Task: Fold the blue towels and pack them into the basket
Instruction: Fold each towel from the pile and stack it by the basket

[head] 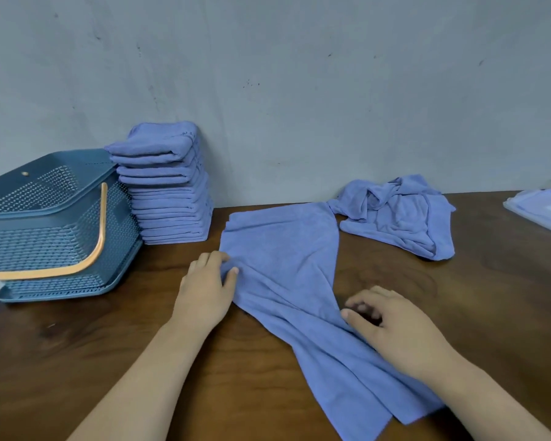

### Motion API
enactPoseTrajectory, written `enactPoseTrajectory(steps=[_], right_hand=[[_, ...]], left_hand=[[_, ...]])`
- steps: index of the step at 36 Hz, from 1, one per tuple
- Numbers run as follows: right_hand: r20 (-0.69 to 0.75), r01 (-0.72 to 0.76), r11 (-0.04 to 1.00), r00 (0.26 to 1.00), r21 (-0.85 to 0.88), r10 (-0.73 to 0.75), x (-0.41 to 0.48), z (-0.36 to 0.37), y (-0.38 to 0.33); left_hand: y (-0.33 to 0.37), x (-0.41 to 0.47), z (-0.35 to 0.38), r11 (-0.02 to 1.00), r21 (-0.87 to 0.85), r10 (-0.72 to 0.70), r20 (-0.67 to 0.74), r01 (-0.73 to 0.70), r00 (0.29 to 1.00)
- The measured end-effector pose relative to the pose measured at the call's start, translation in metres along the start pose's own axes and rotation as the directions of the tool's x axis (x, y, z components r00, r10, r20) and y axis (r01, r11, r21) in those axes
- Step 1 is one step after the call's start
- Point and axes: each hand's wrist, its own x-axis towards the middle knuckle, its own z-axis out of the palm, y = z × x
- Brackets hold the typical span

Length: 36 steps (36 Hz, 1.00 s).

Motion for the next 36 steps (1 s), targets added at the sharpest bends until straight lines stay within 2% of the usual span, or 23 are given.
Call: enactPoseTrajectory(steps=[5, 11, 13, 17, 21, 25, 29, 33, 36], right_hand=[[-0.012, 0.005, 0.996, 1.000, -0.089, -0.006, -0.020, 0.000, -0.003], [0.036, -0.076, 0.991, 0.996, -0.113, 0.080, -0.019, -0.006, -0.009], [0.034, -0.123, 0.990, 0.991, -0.075, 0.126, -0.019, -0.010, -0.010], [0.038, -0.188, 0.982, 0.982, 0.032, 0.187, -0.015, -0.014, -0.010], [0.092, -0.252, 0.933, 0.967, 0.256, 0.236, -0.011, -0.018, -0.009], [0.047, -0.265, 0.876, 0.962, 0.402, 0.270, -0.013, -0.025, -0.002], [-0.018, -0.278, 0.800, 0.940, 0.532, 0.340, -0.023, -0.033, 0.011], [-0.041, -0.301, 0.778, 0.922, 0.551, 0.385, -0.039, -0.034, 0.018], [-0.015, -0.295, 0.815, 0.937, 0.499, 0.348, -0.051, -0.033, 0.020]], left_hand=[[0.020, -0.028, -0.003, 0.996, -0.008, 0.093, -0.032, -0.093, 0.995], [0.053, -0.084, -0.011, 0.969, -0.147, 0.196, -0.034, -0.199, 0.980], [0.063, -0.106, -0.008, 0.976, -0.122, 0.186, 0.043, -0.180, 0.982], [0.082, -0.139, 0.004, 0.991, 0.049, 0.117, 0.130, -0.124, 0.985], [0.085, -0.148, 0.005, 0.996, -0.035, 0.084, 0.161, -0.079, 0.983], [0.076, -0.150, -0.006, 0.985, -0.160, 0.088, 0.175, -0.060, 0.981], [0.060, -0.153, -0.022, 0.991, -0.125, 0.062, 0.173, -0.040, 0.983], [0.033, -0.158, -0.041, 0.990, -0.141, 0.036, 0.148, -0.015, 0.988], [0.017, -0.166, -0.051, 0.986, -0.164, 0.038, 0.134, -0.016, 0.990]])
